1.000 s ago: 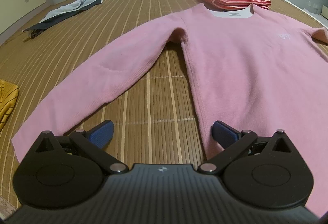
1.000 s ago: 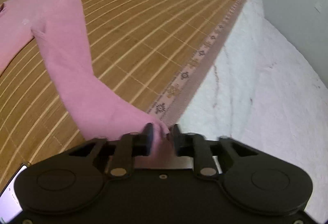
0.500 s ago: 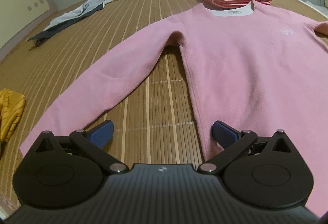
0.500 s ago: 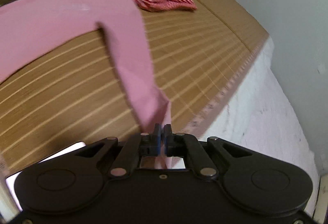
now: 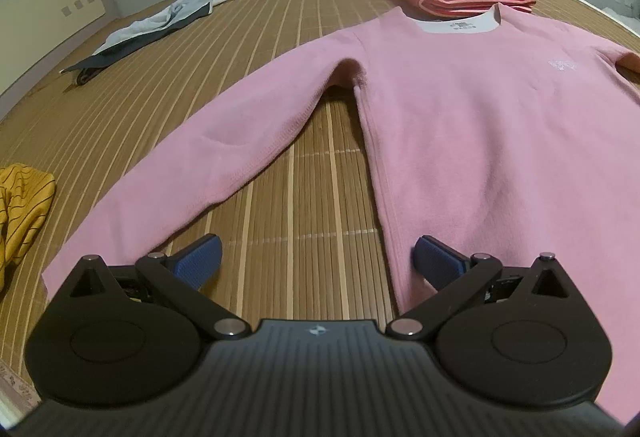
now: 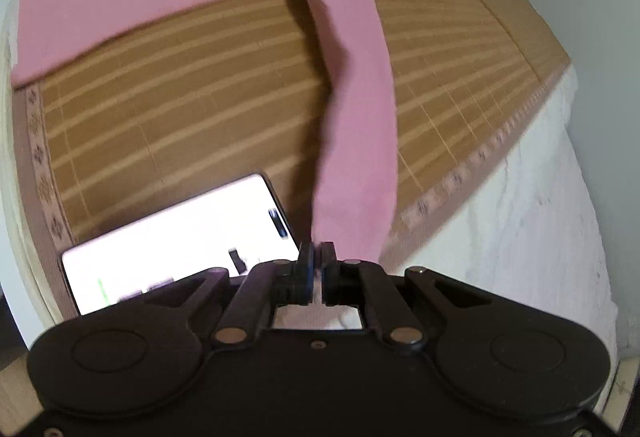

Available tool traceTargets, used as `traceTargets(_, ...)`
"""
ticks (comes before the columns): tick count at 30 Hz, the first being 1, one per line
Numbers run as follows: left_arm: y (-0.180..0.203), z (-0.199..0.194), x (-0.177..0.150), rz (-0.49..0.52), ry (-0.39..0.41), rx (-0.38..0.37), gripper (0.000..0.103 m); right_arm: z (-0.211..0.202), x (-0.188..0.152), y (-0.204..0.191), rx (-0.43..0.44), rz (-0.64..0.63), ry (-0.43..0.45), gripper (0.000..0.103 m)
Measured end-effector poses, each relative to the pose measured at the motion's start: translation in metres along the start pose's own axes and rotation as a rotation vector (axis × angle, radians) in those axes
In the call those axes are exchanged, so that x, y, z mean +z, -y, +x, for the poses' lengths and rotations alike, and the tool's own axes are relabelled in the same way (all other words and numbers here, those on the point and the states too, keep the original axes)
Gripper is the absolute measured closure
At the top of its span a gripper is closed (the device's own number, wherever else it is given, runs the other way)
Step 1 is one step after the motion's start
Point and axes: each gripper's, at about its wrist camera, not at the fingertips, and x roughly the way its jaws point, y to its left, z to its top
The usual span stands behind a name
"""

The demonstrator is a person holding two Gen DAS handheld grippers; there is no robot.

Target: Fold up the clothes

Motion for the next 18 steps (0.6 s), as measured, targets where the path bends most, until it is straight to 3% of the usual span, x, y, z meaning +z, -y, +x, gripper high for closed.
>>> traceTargets(9,0.002,-0.001,0.000,0.008,0.004,0.009,0.000,-0.001,-0.036,0.016,-0.072,0.127,-0.053,0.095)
traceTargets(13,0.001,0.000,-0.001,0.001,0.004,0.005,0.000,-0.005,-0.046,0.028,-0.095,0.207,-0.020,0.093)
traceTargets(17,0.002,0.000,0.000,0.005,0.002,0.009,0.000,-0.021,-0.055,0.038,-0.105,0.370,0.105,0.065)
traceTargets(18,0.002,0.000,0.000,0.008,0.002,0.010,0.000,-0.025,-0.058,0.042,-0.095,0.432,0.154,0.063)
